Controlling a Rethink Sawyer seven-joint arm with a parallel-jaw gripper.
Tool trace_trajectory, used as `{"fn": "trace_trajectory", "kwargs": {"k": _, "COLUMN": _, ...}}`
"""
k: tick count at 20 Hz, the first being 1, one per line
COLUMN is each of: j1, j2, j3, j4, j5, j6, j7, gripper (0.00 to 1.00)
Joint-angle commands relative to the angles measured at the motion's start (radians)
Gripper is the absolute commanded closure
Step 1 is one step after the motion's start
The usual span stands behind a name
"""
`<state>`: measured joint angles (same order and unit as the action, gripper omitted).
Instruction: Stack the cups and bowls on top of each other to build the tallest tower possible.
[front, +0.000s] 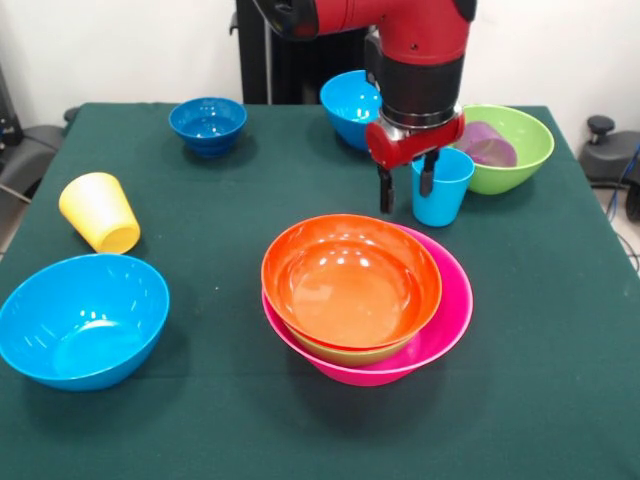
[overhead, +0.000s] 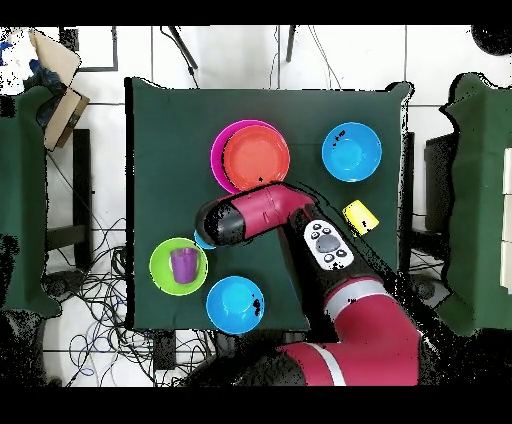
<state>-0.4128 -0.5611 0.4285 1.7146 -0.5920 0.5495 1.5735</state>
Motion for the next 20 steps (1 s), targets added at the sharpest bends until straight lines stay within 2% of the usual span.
{"fn": "trace_trajectory", "kwargs": {"k": 1, "j1": 0.026, "j2": 0.050, "j3": 0.009, "j4": -0.071, "j5": -0.089, "j6": -0.035, "j7": -0.038, "gripper": 0.00}}
{"fn": "trace_trajectory", "kwargs": {"k": 20, "j1": 0.007, "j2": -0.062, "j3": 0.036, "j4": -0.009, "j5": -0.036, "j6": 0.042, "j7": -0.054, "gripper": 0.00}}
